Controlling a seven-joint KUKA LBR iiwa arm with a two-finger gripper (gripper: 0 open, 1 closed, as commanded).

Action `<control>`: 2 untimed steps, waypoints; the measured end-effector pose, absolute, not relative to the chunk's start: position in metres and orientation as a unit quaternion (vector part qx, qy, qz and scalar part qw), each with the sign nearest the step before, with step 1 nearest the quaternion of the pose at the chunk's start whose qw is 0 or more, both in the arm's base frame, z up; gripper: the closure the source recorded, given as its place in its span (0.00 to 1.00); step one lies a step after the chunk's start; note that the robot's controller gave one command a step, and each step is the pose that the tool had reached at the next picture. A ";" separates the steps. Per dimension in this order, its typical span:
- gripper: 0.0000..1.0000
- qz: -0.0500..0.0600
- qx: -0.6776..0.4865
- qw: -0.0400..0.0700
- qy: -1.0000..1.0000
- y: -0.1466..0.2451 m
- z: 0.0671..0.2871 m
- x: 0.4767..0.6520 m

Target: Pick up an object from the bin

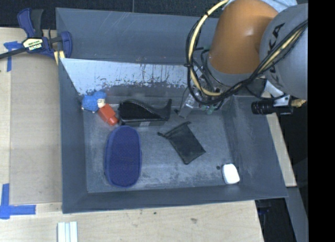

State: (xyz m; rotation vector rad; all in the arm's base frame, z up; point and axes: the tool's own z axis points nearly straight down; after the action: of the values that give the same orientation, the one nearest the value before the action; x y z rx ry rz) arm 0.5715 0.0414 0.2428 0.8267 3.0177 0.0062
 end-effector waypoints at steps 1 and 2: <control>0.00 0.000 0.264 0.001 0.964 0.041 0.238 0.569; 0.00 -0.002 0.212 -0.001 0.977 -0.010 0.159 0.591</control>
Offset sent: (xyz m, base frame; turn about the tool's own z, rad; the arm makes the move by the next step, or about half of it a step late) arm 0.0000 0.0000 0.0000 0.0000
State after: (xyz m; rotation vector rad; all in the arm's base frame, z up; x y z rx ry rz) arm 0.5907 -0.0101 0.1586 0.6670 3.0727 -0.0055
